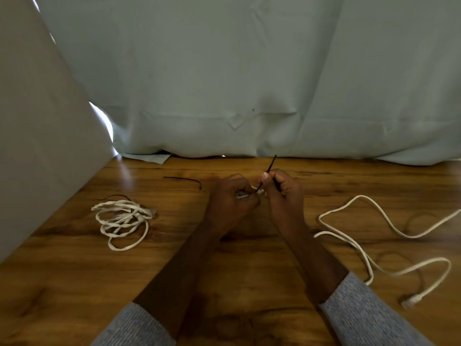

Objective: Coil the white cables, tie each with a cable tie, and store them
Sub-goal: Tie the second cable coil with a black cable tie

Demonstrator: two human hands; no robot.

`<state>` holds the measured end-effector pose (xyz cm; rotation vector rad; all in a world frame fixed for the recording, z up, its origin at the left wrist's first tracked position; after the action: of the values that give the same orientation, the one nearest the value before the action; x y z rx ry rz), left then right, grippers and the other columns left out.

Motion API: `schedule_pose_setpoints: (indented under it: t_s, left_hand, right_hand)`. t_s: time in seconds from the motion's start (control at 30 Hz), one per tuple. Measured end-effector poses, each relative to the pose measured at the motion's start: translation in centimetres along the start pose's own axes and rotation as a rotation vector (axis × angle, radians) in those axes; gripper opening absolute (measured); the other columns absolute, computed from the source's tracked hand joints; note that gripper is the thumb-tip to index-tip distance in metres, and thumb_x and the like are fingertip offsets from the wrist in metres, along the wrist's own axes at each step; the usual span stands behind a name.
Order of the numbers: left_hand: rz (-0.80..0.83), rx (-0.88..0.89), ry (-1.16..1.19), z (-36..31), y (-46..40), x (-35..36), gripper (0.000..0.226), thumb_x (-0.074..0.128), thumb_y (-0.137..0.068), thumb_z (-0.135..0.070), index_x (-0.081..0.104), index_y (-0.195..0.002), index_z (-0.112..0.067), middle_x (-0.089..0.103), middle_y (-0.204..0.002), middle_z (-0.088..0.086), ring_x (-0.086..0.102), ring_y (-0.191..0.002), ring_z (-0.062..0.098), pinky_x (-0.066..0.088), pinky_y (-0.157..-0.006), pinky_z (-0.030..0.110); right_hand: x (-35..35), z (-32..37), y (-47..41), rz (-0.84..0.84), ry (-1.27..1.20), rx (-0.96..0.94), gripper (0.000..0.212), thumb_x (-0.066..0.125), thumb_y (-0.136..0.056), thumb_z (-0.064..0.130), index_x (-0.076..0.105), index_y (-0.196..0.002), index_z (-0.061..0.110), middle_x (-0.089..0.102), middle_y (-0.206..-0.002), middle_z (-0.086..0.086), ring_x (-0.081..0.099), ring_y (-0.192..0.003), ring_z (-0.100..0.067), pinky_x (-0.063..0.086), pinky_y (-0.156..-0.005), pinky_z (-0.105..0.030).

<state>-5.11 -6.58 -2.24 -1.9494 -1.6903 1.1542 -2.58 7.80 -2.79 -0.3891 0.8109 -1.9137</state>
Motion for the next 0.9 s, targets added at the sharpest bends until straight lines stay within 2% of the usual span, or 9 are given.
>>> schedule_pose_setpoints:
  t_s: [0.07,0.13,0.2,0.27,0.4,0.5,0.57,0.7,0.9]
  left_hand:
    - [0.004,0.021,-0.011,-0.5,0.6,-0.9,0.024,0.074,-0.065,-0.006,0.059,-0.063,-0.025,0.056,-0.064,-0.010,0.054,-0.059,0.005,0.039,-0.054,0.025]
    - [0.039,0.004,-0.042,0.5,1.6,-2.0,0.014,0.073,-0.069,-0.012,0.061,-0.065,-0.017,0.062,-0.070,-0.006,0.060,-0.066,0.011,0.047,-0.059,0.035]
    - [0.061,-0.069,-0.136,2.9,3.0,-4.2,0.010,0.073,-0.075,-0.026,0.070,-0.084,-0.024,0.069,-0.089,-0.010,0.065,-0.086,0.011,0.052,-0.076,0.048]
    - [0.053,-0.104,-0.311,4.0,4.5,-7.3,0.013,0.071,-0.079,-0.036,0.070,-0.091,-0.033,0.068,-0.100,-0.014,0.063,-0.099,0.012,0.047,-0.087,0.055]
    - [0.045,-0.180,-0.722,4.1,5.9,-11.8,0.008,0.075,-0.081,-0.031,0.074,-0.089,-0.029,0.070,-0.097,-0.007,0.059,-0.100,0.019,0.039,-0.093,0.051]
    - [0.096,-0.192,-0.890,4.2,6.1,-12.1,0.008,0.069,-0.085,-0.034,0.075,-0.088,-0.030,0.071,-0.094,-0.009,0.059,-0.098,0.016,0.035,-0.095,0.047]
    - [0.118,-0.192,-0.907,4.4,6.2,-11.9,0.012,0.066,-0.086,-0.035,0.076,-0.090,-0.029,0.072,-0.094,-0.008,0.059,-0.101,0.016,0.031,-0.097,0.046]
    - [0.080,-0.187,-0.896,4.4,6.3,-12.1,0.014,0.067,-0.082,-0.037,0.075,-0.089,-0.028,0.071,-0.093,-0.009,0.059,-0.102,0.014,0.031,-0.098,0.043]
    - [-0.027,-0.172,-0.797,3.4,6.2,-12.6,0.019,0.077,-0.077,-0.015,0.075,-0.095,-0.019,0.073,-0.101,-0.002,0.062,-0.105,0.019,0.033,-0.101,0.039]
  right_hand:
    - [0.8,0.5,0.5,0.030,-0.013,-0.020,0.037,0.054,-0.096,0.031,0.061,-0.074,0.002,0.056,-0.065,-0.010,0.053,-0.061,-0.023,0.040,-0.057,-0.032]
    - [2.4,0.7,1.2,0.094,-0.048,0.001,0.035,0.055,-0.095,0.032,0.065,-0.075,0.006,0.061,-0.068,-0.009,0.058,-0.064,-0.025,0.043,-0.059,-0.033]
    - [4.6,0.9,2.0,0.195,-0.075,0.026,0.027,0.059,-0.094,0.032,0.069,-0.077,0.014,0.064,-0.069,-0.001,0.060,-0.066,-0.017,0.046,-0.062,-0.034]
    - [7.1,1.4,2.9,0.323,-0.050,0.009,0.016,0.066,-0.093,0.024,0.070,-0.077,0.020,0.066,-0.071,0.004,0.062,-0.067,-0.012,0.048,-0.063,-0.032]
    - [11.8,1.8,5.0,0.569,0.001,-0.002,0.018,0.073,-0.089,0.008,0.075,-0.089,0.027,0.074,-0.088,0.012,0.070,-0.083,-0.005,0.055,-0.074,-0.024]
    - [14.0,1.2,5.3,0.647,0.074,0.003,0.019,0.074,-0.088,0.011,0.077,-0.099,0.026,0.075,-0.096,0.013,0.070,-0.088,-0.007,0.057,-0.079,-0.029]
    - [14.3,0.9,4.9,0.629,0.114,-0.002,0.021,0.076,-0.086,0.011,0.077,-0.095,0.029,0.074,-0.089,0.017,0.068,-0.082,-0.005,0.056,-0.073,-0.029]
    - [13.8,0.5,4.6,0.619,0.130,0.002,0.025,0.081,-0.080,0.005,0.077,-0.093,0.027,0.069,-0.085,0.024,0.065,-0.079,0.004,0.045,-0.068,-0.009]
    - [13.3,0.5,4.7,0.660,0.137,0.004,0.027,0.088,-0.073,0.013,0.077,-0.098,0.017,0.075,-0.093,0.006,0.067,-0.080,-0.005,0.049,-0.067,-0.011]
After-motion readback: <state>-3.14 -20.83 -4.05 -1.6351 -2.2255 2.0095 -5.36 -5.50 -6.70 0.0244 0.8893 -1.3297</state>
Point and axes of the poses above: each hand's wrist, its own y-axis away from the middle knuckle, its own x-axis out of the palm, z = x × y, the point moved 10 cm from there along -y, towards the middle knuckle
